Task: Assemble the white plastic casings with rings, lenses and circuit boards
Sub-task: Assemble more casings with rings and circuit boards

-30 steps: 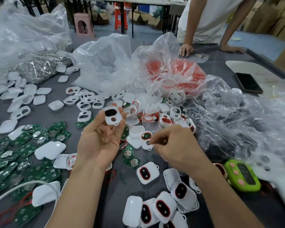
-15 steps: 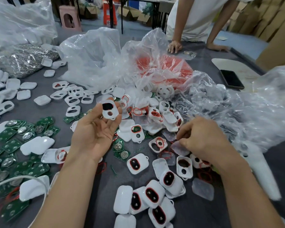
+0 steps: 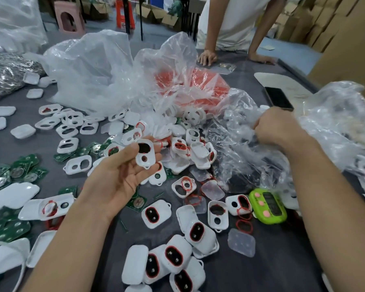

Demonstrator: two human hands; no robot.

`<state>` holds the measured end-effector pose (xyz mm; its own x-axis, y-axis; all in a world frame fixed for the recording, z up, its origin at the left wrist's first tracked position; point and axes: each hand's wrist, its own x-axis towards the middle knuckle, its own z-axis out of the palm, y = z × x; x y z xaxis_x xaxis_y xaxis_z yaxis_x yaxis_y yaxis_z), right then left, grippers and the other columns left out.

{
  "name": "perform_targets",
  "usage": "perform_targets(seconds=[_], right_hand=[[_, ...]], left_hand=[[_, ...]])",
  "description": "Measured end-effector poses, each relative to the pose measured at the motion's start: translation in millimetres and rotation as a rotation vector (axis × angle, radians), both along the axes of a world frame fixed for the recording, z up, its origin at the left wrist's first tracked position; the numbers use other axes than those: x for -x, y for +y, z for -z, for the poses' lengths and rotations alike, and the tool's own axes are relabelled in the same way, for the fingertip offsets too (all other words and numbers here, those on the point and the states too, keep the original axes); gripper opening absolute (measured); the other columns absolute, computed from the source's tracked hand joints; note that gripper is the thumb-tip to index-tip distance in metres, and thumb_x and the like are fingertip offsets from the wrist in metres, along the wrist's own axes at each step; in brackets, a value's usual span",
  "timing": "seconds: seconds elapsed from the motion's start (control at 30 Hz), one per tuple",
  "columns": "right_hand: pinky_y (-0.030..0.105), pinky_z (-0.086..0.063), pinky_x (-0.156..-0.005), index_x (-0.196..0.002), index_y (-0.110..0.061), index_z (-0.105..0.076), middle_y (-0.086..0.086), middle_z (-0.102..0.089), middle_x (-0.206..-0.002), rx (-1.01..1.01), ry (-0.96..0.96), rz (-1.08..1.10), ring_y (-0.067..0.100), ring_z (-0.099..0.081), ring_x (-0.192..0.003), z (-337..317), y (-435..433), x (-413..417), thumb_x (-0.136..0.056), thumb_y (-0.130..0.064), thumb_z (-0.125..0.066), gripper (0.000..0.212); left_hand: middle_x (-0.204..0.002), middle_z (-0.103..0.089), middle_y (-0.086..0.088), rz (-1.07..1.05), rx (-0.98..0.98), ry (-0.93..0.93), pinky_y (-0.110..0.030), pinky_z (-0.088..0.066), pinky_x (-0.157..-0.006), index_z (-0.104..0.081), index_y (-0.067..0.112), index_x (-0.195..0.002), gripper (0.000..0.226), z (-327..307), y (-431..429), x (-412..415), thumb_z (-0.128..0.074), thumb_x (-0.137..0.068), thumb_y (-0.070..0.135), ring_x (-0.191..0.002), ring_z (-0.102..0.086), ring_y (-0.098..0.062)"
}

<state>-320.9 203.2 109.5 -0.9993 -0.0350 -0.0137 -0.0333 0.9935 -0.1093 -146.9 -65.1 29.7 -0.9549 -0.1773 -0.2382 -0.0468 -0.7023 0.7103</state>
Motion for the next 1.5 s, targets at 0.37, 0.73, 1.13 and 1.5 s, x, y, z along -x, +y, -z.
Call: perform_targets(seconds=[0.37, 0.73, 1.13, 1.5], right_hand=[[0.028, -0.050, -0.063, -0.133, -0.006, -0.058, -0.010, -0.056, -0.084, -0.070, -0.288, -0.290, 0.008, -0.056, -0.076, 37, -5, 14, -0.089, 0.007, -0.050, 0.046], [0.029, -0.049, -0.073, -0.083, -0.020, -0.069, -0.003, -0.070, -0.084, -0.078, -0.242, -0.286, 0.020, -0.065, -0.082, 19, 9, 2, -0.087, -0.008, -0.065, 0.013], [0.008, -0.048, -0.062, -0.080, -0.025, -0.082, -0.019, -0.074, -0.072, 0.691, 0.000, -0.560, -0.007, -0.066, -0.066, 24, -106, -108, -0.083, 0.000, -0.068, 0.029], [0.030, -0.054, -0.087, -0.111, -0.027, -0.078, -0.005, -0.077, -0.103, 0.207, -0.203, -0.879, 0.017, -0.068, -0.095, 58, -172, -130, -0.089, -0.024, -0.072, 0.023]], left_hand=[[-0.124, -0.072, -0.019, -0.027, 0.000, -0.031, -0.032, -0.063, -0.069, -0.072, 0.002, -0.120, 0.041, 6, -4, 1, -0.065, -0.084, 0.021, -0.107, -0.074, -0.029], [-0.122, -0.072, -0.018, -0.049, -0.041, -0.012, -0.031, -0.063, -0.068, -0.071, 0.002, -0.122, 0.043, 6, -9, 2, -0.065, -0.084, 0.023, -0.098, -0.076, -0.030], [-0.103, -0.077, -0.012, -0.258, -0.230, 0.064, -0.027, -0.063, -0.069, -0.072, 0.005, -0.110, 0.039, -3, -35, -14, -0.070, -0.078, 0.026, -0.083, -0.076, -0.020], [-0.094, -0.076, -0.007, -0.346, -0.352, 0.179, -0.023, -0.062, -0.066, -0.076, 0.007, -0.100, 0.032, -3, -56, -23, -0.066, -0.082, 0.031, -0.076, -0.072, -0.015]])
